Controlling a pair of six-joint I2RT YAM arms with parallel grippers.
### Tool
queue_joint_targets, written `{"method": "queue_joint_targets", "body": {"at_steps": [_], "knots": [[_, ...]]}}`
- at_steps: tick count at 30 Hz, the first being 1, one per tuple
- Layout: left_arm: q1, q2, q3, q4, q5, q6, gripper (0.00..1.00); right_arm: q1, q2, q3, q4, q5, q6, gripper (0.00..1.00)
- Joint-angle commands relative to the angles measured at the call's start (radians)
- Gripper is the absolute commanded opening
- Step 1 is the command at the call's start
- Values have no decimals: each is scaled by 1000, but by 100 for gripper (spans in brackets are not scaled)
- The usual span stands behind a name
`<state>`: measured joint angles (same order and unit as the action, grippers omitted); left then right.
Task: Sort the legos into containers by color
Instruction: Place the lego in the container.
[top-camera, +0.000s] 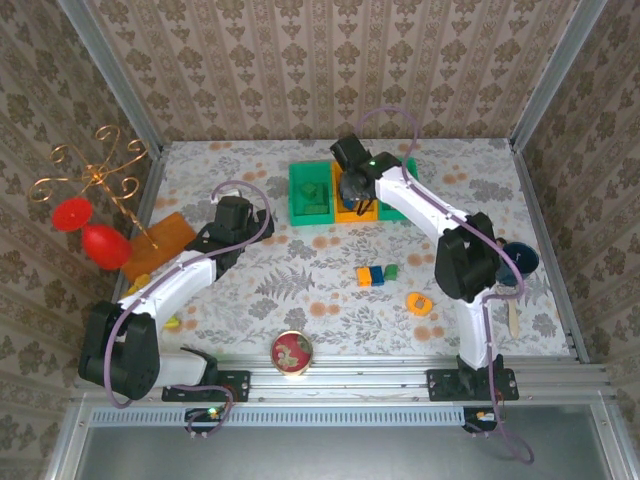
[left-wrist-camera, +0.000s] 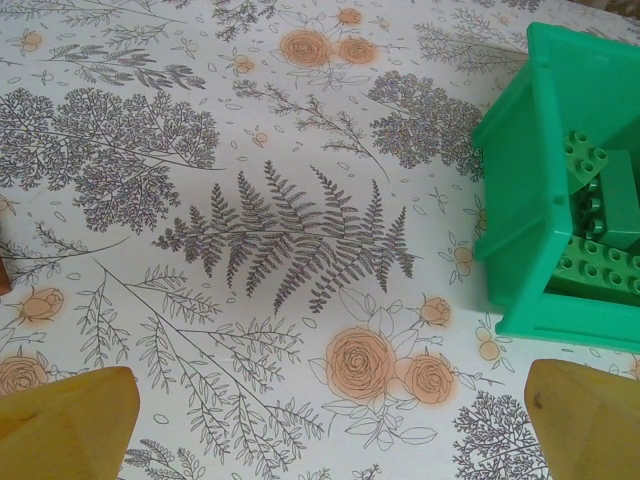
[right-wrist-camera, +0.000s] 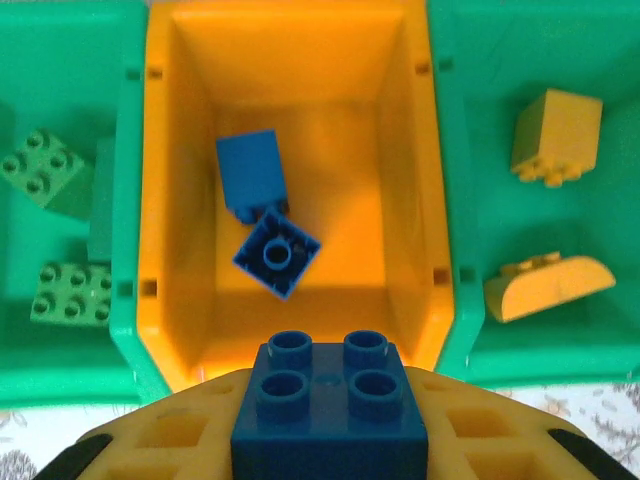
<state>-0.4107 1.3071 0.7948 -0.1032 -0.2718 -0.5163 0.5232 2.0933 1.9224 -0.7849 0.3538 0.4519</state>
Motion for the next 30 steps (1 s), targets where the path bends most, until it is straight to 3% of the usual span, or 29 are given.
{"method": "queue_joint_targets", "body": {"at_steps": [1, 12, 26, 30], "knots": [[6, -6, -5, 11, 14, -15, 100, -11, 75, 72, -13, 35, -50, 19], [6, -3, -2, 21, 31, -2, 100, -29, 208, 236, -33, 56, -102, 24], [7, 15, 10, 17, 53, 9, 100, -37, 260, 324, -77, 128, -141, 51], [6, 17, 16, 17, 59, 18, 100, -37, 247, 333, -91, 139, -147, 54]]}}
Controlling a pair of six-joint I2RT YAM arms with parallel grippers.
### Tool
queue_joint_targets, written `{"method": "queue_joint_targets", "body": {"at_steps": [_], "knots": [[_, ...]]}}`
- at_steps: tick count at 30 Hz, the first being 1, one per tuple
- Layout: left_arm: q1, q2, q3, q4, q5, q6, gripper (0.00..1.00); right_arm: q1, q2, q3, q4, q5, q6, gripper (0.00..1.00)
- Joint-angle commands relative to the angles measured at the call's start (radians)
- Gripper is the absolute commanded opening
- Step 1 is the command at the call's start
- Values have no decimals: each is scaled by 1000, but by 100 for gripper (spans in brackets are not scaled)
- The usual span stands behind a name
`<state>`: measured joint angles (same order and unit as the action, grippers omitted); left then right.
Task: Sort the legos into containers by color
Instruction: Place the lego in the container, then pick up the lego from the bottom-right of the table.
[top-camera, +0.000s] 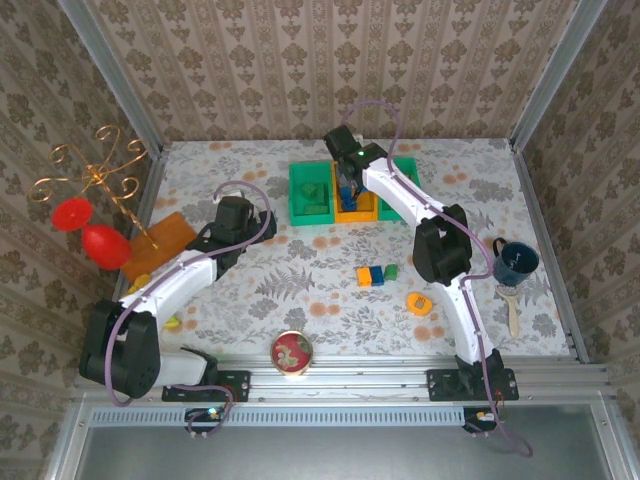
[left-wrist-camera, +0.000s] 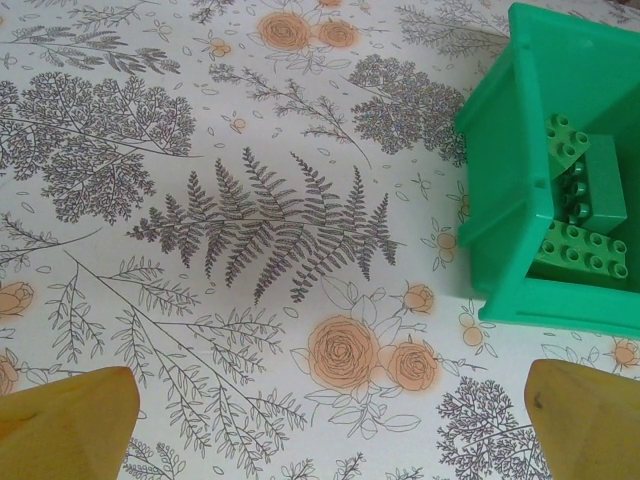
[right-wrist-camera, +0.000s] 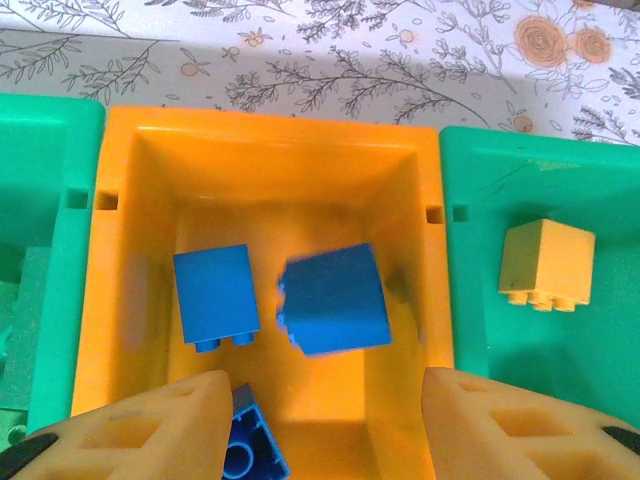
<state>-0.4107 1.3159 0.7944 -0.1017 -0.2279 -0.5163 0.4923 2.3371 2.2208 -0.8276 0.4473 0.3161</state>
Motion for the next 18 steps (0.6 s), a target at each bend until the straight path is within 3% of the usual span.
{"method": "queue_joint_targets", "body": {"at_steps": [1, 9, 18], "knots": [[6, 9, 18, 16, 17, 19, 100, -6, -3, 33, -50, 47, -11, 54], [4, 12, 25, 23, 26, 30, 100, 4, -96, -22, -102, 44, 27, 59], [-8, 14, 29, 36, 34, 35, 100, 34, -361, -376, -22, -2, 134, 66]]}}
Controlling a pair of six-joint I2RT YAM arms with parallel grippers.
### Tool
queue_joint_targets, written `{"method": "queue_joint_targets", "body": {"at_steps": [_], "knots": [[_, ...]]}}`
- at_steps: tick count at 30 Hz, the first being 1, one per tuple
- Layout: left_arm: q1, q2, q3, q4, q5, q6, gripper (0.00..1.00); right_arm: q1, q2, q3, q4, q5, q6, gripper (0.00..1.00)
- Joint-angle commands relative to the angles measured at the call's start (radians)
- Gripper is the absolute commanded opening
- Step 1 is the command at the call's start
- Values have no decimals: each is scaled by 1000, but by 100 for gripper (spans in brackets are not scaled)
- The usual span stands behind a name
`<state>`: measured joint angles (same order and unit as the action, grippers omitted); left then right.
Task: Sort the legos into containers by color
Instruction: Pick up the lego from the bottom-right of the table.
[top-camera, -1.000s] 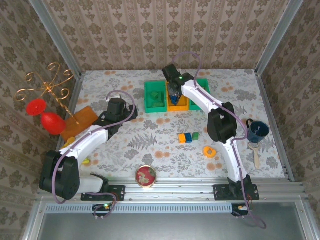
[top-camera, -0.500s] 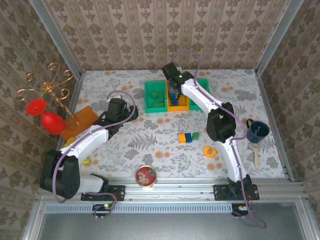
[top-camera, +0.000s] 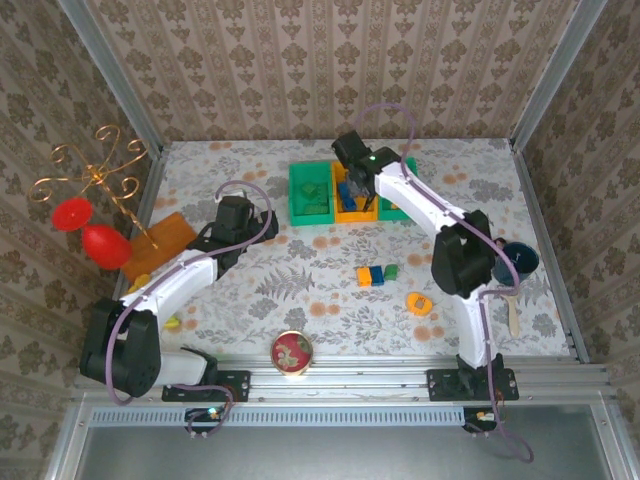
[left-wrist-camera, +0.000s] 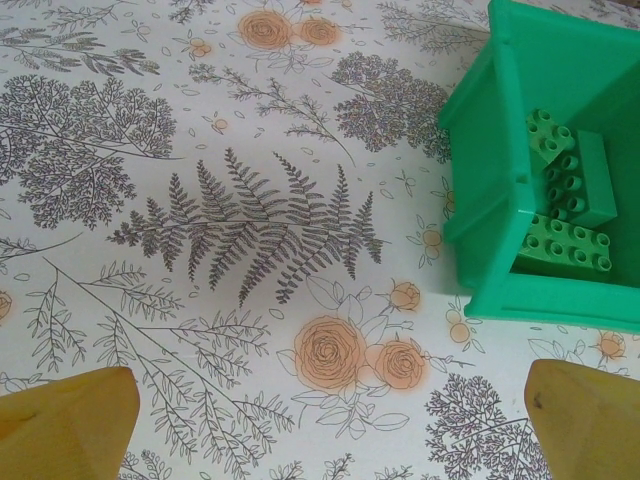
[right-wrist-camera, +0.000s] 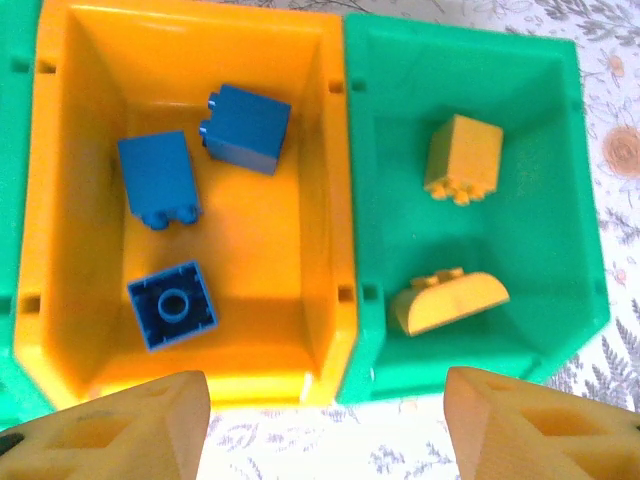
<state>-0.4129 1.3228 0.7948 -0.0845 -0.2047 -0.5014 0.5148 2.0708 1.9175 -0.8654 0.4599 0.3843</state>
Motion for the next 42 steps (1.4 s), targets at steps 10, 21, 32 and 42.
{"method": "queue_joint_targets", "body": {"at_steps": [10, 21, 32, 42], "knots": [[-35, 3, 35, 14, 5, 29, 100, 24, -423, -530, 80, -91, 181, 73], [-37, 9, 41, 19, -1, 23, 100, 20, -698, -874, 18, -171, 255, 93], [-67, 16, 47, 3, -19, 12, 100, 10, -687, -1029, 90, -328, 265, 100], [-67, 7, 46, -7, -40, 7, 100, 3, -604, -1076, 132, -385, 275, 100]]}}
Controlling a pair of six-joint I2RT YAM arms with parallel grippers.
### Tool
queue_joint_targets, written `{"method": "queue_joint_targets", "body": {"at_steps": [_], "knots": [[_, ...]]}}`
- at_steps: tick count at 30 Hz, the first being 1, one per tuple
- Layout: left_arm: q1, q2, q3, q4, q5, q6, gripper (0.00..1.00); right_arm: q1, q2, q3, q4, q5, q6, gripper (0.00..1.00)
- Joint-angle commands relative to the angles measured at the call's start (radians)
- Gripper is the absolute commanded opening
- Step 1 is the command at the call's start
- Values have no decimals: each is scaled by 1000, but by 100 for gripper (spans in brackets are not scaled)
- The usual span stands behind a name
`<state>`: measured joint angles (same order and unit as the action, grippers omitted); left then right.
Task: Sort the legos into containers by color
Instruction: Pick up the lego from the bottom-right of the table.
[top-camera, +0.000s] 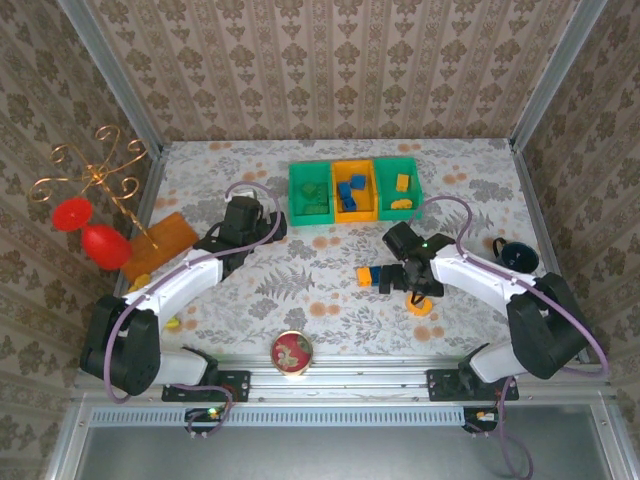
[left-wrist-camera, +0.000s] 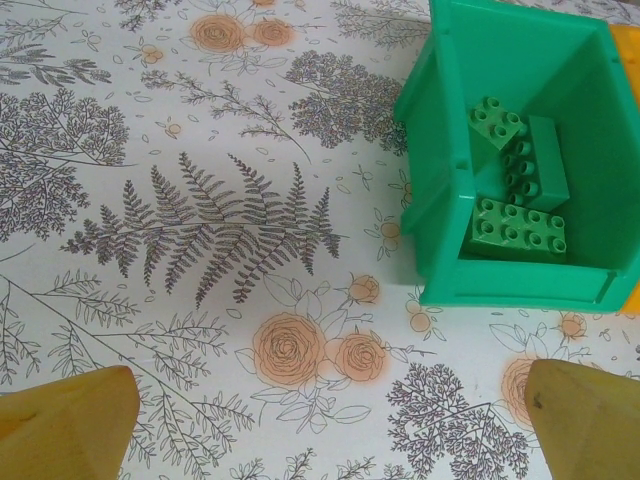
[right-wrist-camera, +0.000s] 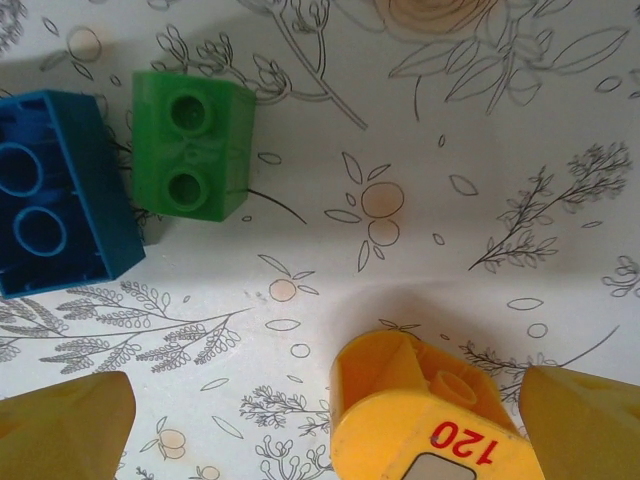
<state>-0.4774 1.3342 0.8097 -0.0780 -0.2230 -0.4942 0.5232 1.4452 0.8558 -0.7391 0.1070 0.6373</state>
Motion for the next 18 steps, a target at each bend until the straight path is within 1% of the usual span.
{"method": "queue_joint_targets", "body": {"at_steps": [1, 7, 14, 16, 18], "knots": [[-2, -6, 31, -14, -23, -1, 100, -6, 27, -18, 5, -35, 24, 100], [0, -6, 30, -17, -26, -1, 100, -6, 41, -34, -18, -65, 46, 100], [0, -4, 37, -19, -20, -3, 100, -3, 15, -62, -9, -161, 76, 100], [1, -3, 40, -19, -18, -1, 100, -2, 9, -72, -1, -184, 85, 97], [1, -1, 43, -21, -19, 0, 100, 2, 7, -78, 0, -201, 93, 93]]}}
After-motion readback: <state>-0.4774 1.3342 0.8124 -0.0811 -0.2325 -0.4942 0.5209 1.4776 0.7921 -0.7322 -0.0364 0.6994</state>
